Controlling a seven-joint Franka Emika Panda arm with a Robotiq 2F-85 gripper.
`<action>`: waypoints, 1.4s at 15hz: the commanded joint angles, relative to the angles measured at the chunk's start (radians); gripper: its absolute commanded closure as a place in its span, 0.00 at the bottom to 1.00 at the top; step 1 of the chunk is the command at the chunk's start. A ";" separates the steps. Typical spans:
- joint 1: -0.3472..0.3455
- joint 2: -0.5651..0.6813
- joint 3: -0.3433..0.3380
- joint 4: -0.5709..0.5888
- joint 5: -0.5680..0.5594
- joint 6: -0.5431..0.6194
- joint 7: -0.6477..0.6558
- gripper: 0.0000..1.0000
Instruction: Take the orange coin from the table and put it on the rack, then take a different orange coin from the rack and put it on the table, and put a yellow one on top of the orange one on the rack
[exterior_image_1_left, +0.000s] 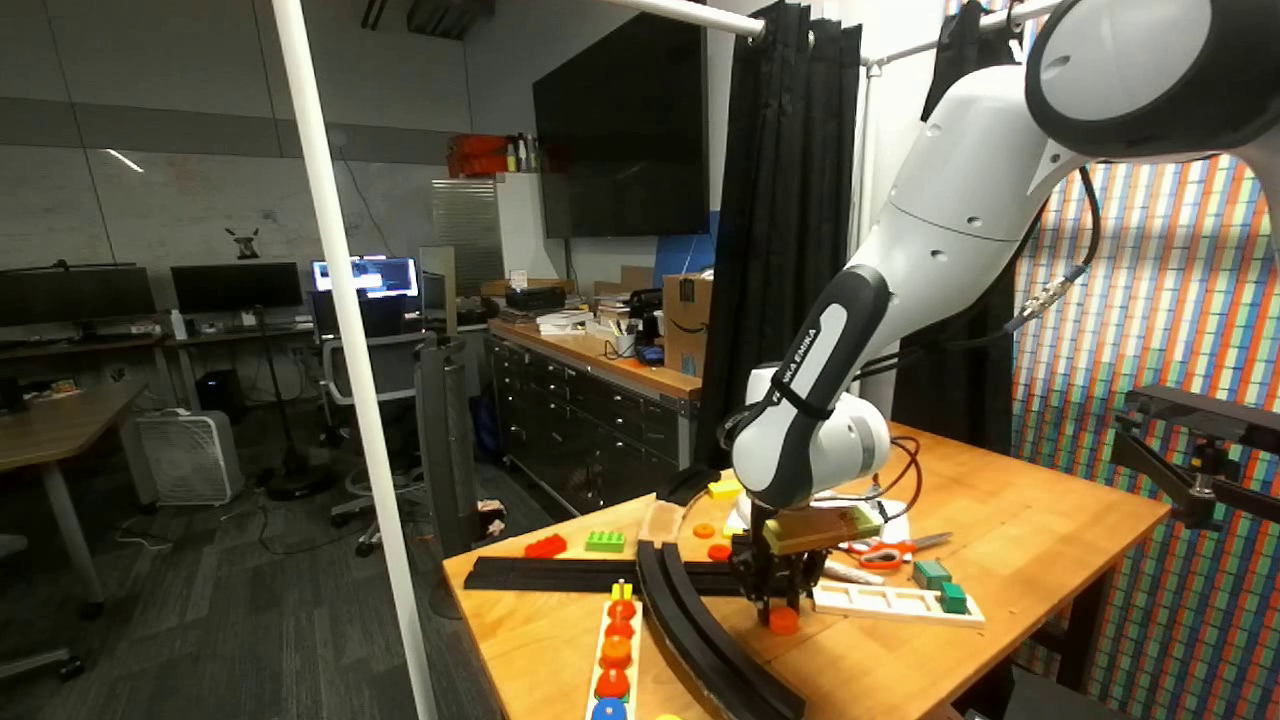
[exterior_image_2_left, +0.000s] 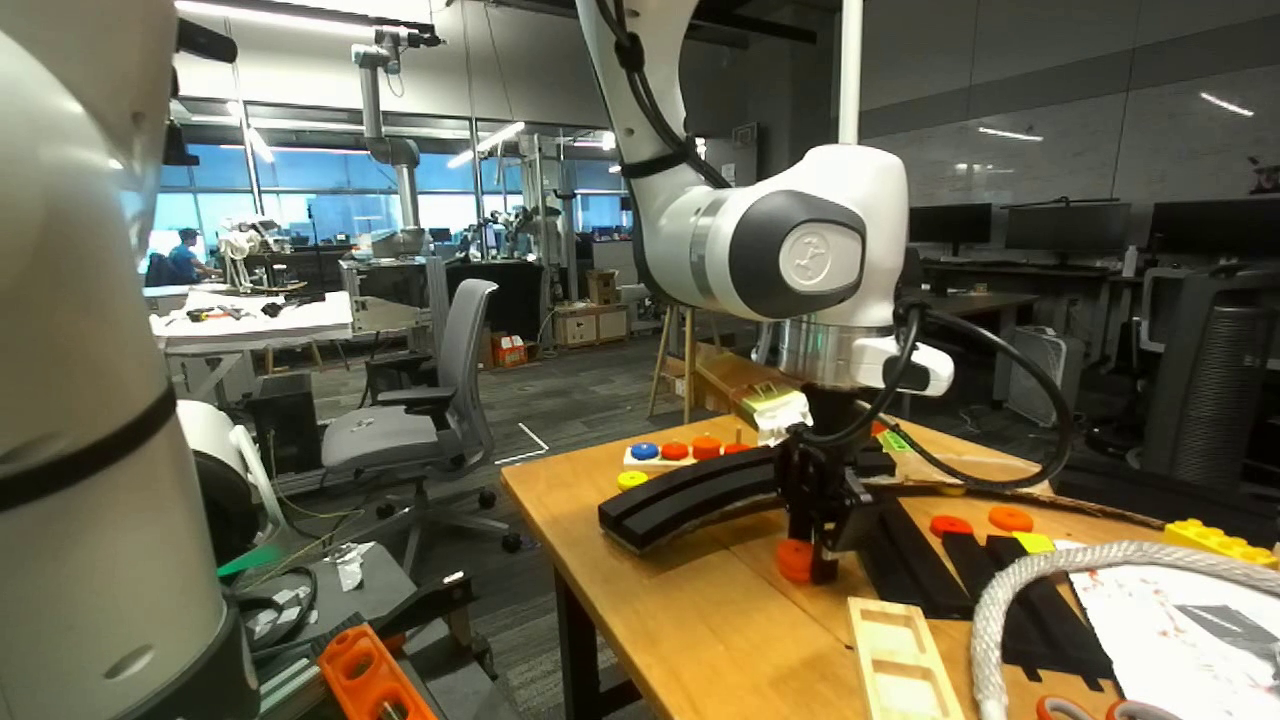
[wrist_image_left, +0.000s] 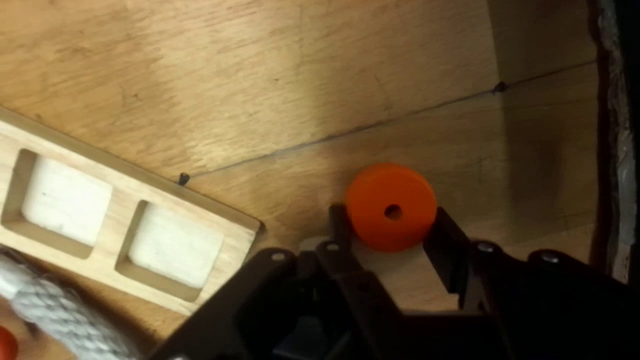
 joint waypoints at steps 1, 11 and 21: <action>0.020 -0.022 -0.020 -0.018 -0.031 0.026 0.036 0.77; 0.043 -0.111 -0.056 -0.018 -0.150 -0.047 0.088 0.76; 0.049 -0.115 0.054 0.189 -0.161 -0.199 -0.064 0.76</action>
